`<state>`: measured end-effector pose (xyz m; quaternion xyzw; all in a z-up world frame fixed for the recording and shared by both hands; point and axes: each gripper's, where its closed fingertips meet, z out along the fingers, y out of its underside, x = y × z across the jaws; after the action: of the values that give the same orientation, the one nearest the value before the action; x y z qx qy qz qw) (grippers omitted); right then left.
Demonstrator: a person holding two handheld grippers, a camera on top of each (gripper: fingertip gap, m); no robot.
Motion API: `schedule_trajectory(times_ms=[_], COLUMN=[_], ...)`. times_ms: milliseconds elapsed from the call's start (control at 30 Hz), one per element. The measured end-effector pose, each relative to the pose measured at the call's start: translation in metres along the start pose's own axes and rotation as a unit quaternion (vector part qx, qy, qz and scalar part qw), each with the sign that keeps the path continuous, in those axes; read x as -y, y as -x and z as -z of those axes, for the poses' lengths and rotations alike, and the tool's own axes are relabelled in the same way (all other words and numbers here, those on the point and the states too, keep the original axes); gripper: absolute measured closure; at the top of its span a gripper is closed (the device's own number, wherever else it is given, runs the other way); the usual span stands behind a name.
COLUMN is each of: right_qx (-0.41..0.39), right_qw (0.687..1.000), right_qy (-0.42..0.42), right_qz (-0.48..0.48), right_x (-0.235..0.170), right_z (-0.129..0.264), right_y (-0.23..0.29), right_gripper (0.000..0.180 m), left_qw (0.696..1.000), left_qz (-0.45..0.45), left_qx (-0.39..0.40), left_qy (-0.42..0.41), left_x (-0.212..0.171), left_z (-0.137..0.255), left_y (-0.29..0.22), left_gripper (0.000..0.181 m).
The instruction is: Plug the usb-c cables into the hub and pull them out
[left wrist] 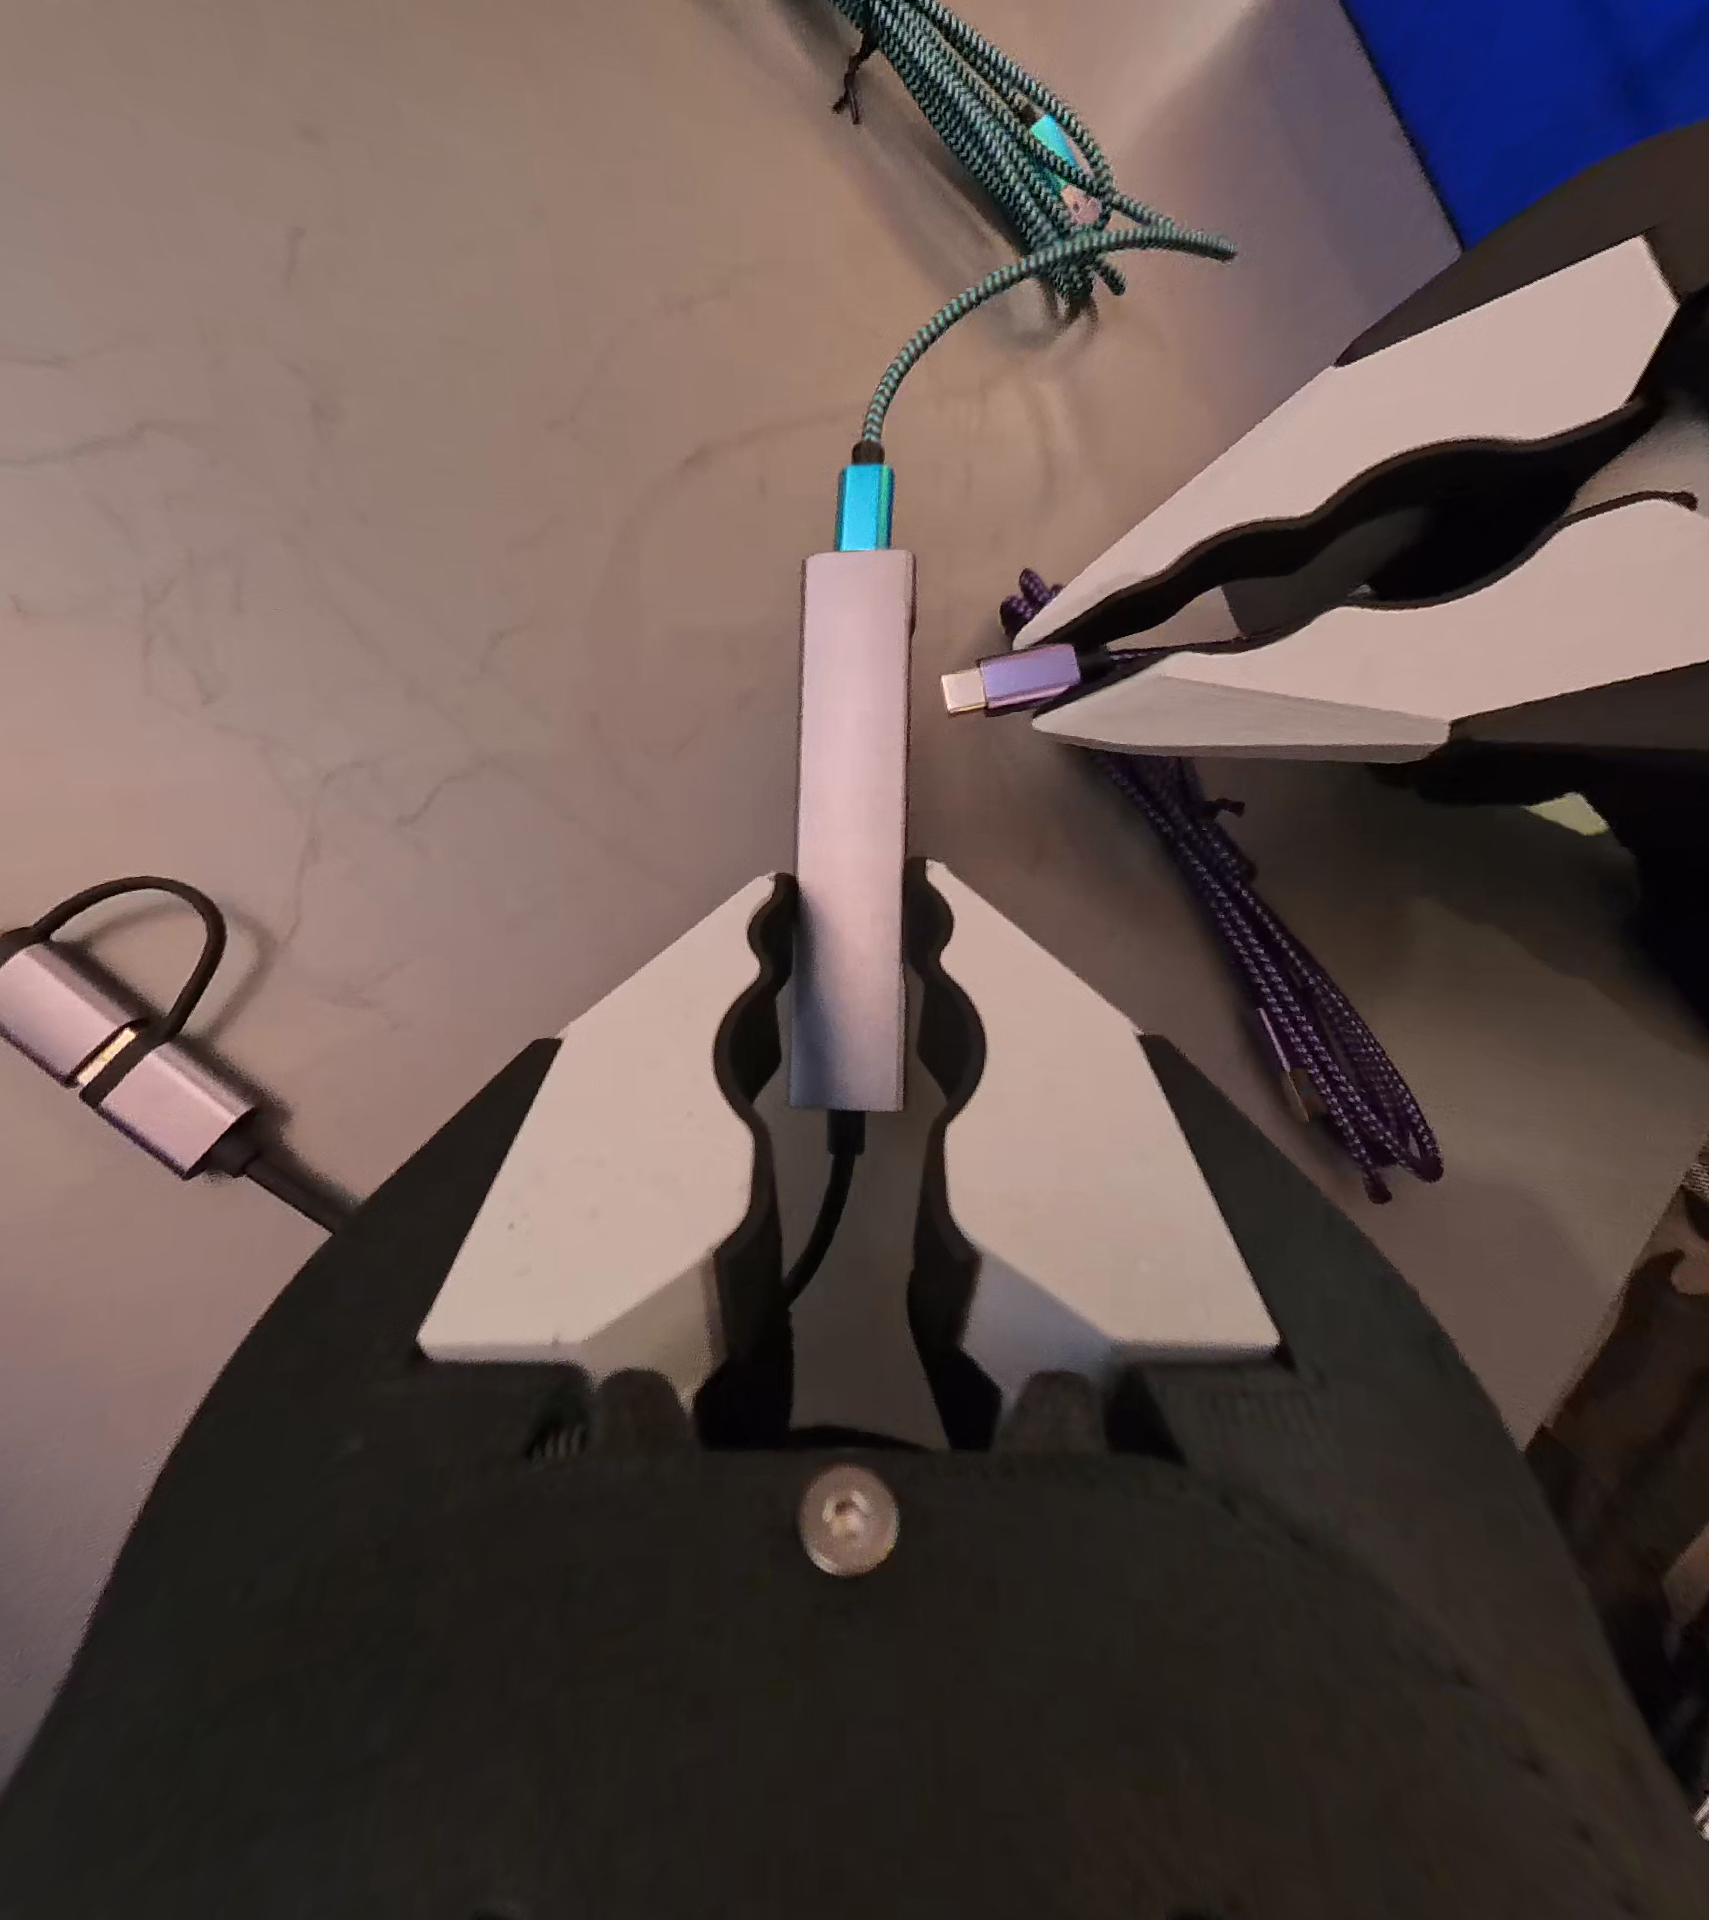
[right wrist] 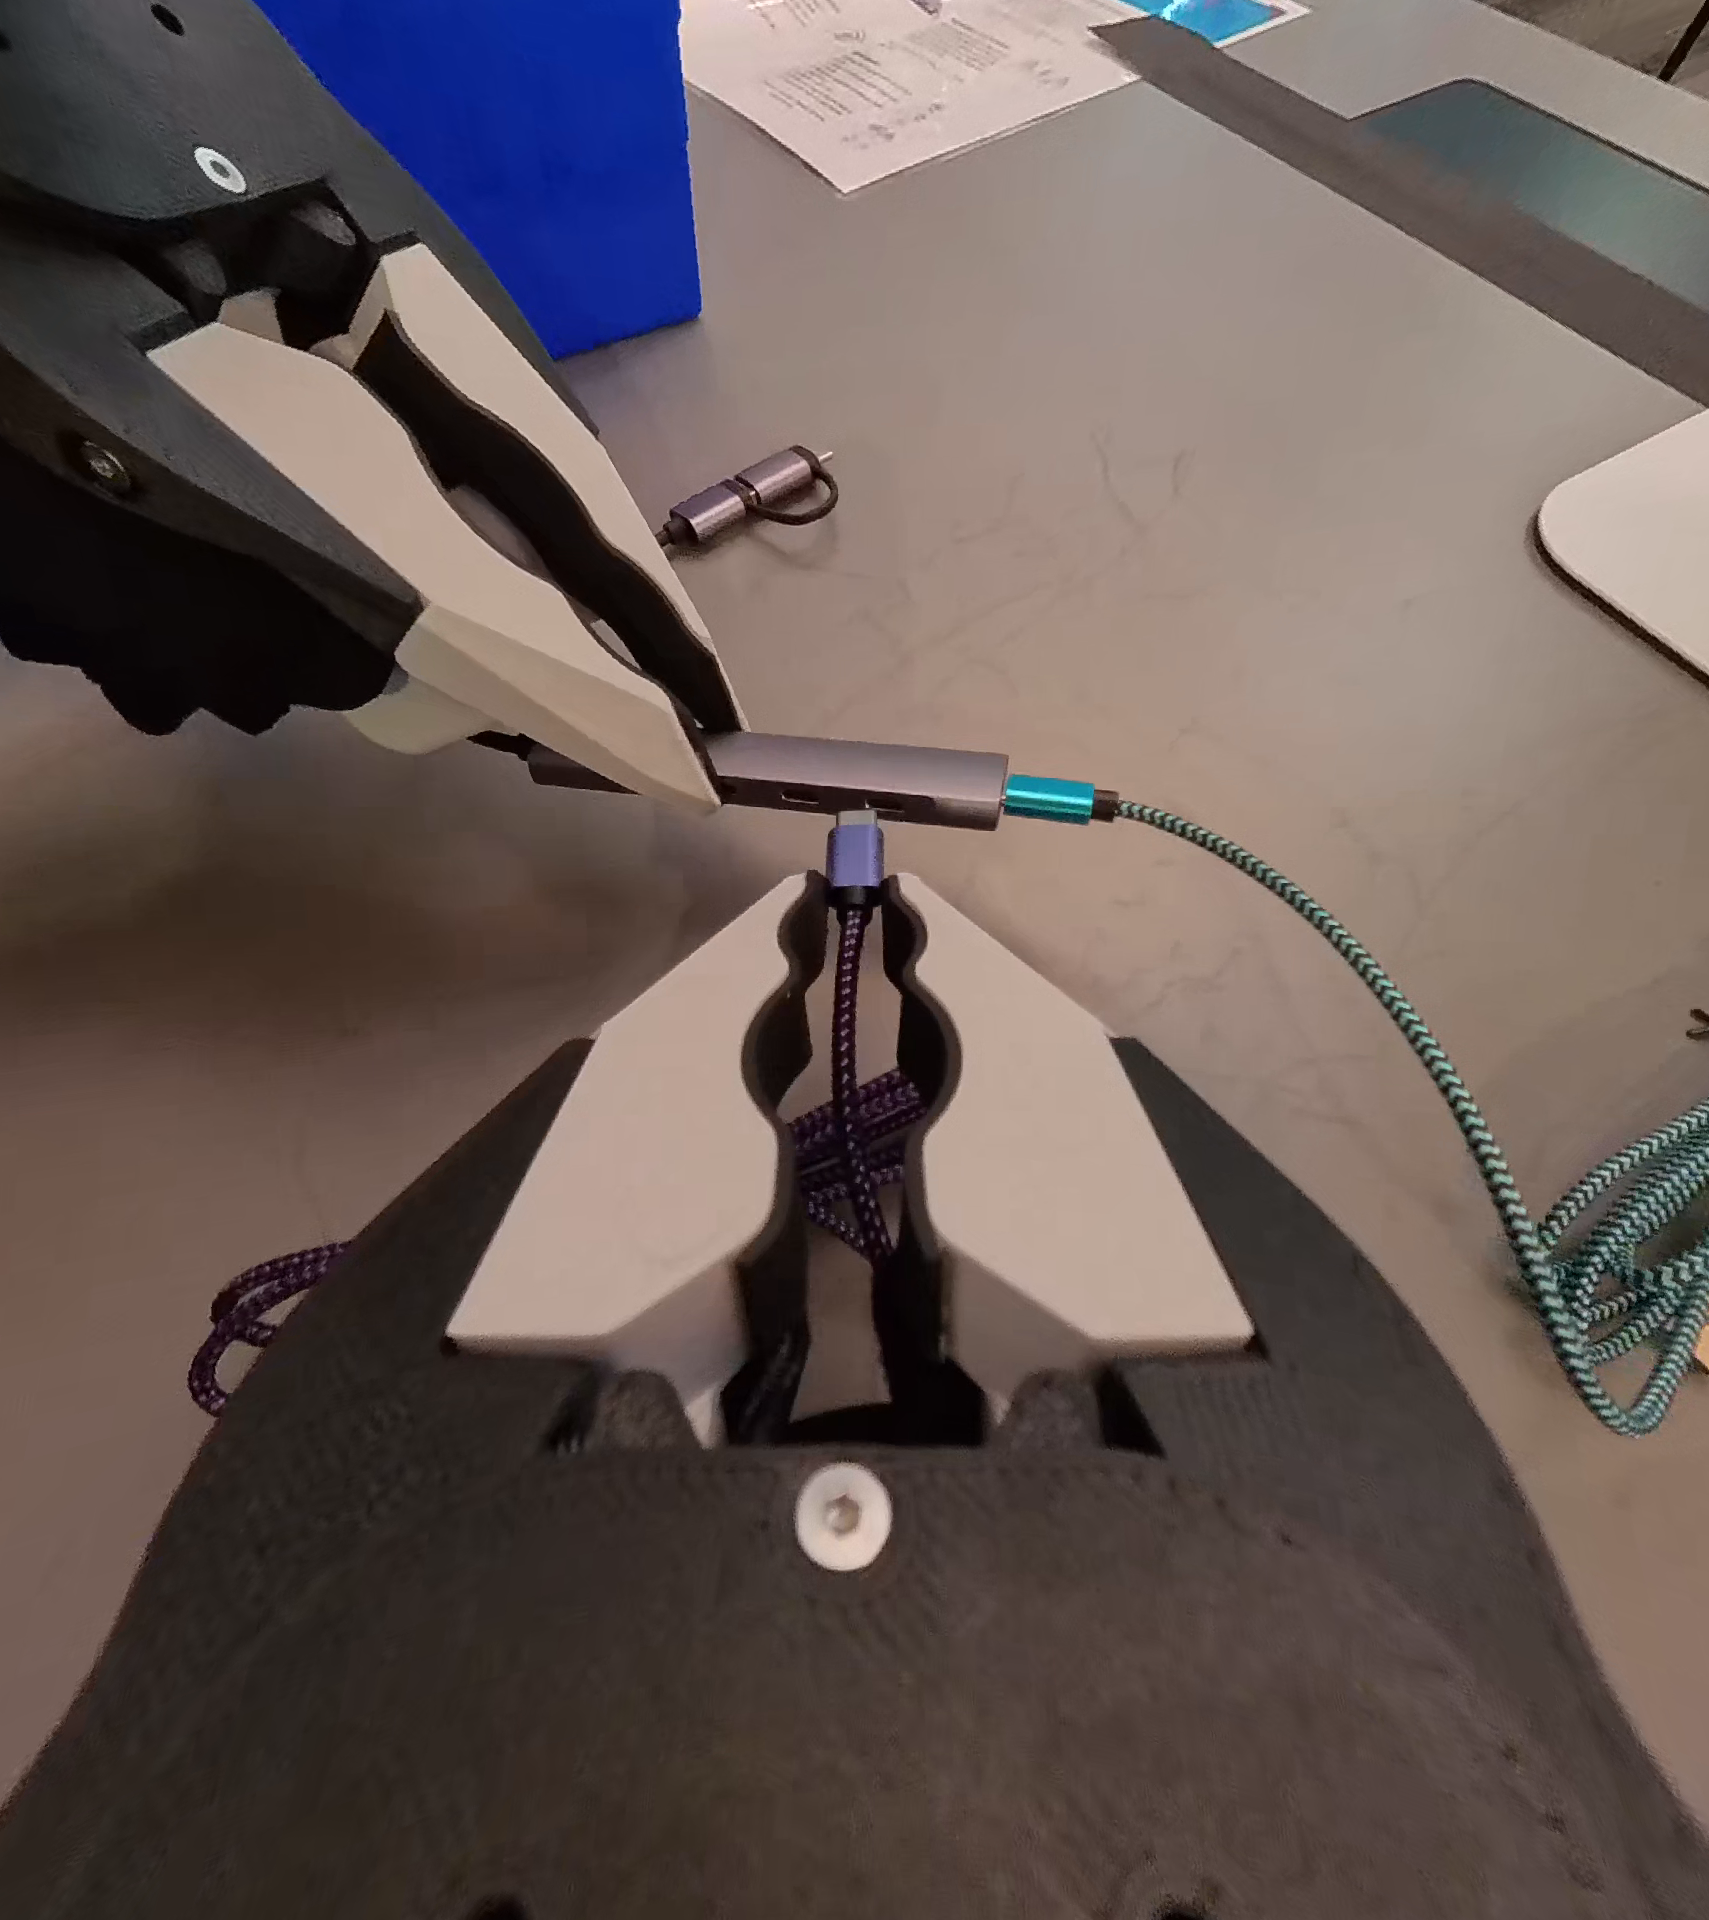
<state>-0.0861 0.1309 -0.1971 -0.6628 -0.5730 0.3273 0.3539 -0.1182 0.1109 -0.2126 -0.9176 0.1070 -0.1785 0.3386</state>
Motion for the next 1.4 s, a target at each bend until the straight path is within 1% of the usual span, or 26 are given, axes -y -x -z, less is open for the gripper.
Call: schedule_trajectory(times_ms=[600, 733, 1067, 1200, 1333, 1400], right_qx=[-0.013, -0.015, -0.010, -0.020, -0.014, -0.010], right_qw=[1.000, 0.999, 0.998, 0.998, 0.996, 0.996], right_qy=[-0.016, -0.018, -0.040, -0.045, -0.058, -0.064], right_qz=[-0.023, -0.028, -0.054, -0.050, -0.059, -0.058], right_x=[0.003, 0.003, 0.009, 0.011, 0.014, 0.016], right_z=[0.005, 0.005, 0.009, 0.010, 0.013, 0.015], right_y=[-0.011, -0.012, -0.015, -0.017, -0.018, -0.018], right_gripper=[0.171, 0.171, 0.172, 0.172, 0.172, 0.172], left_qw=[0.999, 0.998, 0.994, 0.992, 0.991, 0.989], left_qz=[-0.023, -0.041, -0.077, -0.094, -0.089, -0.106], left_qx=[0.014, 0.028, 0.039, 0.048, 0.034, 0.034], left_qy=[-0.024, -0.027, -0.069, -0.072, -0.091, -0.099], left_x=[0.012, 0.014, 0.025, 0.028, 0.034, 0.037], left_z=[0.002, 0.003, 0.009, 0.008, 0.011, 0.014], left_y=[-0.008, -0.009, -0.015, -0.017, -0.019, -0.020], left_gripper=[0.162, 0.162, 0.162, 0.161, 0.162, 0.161])
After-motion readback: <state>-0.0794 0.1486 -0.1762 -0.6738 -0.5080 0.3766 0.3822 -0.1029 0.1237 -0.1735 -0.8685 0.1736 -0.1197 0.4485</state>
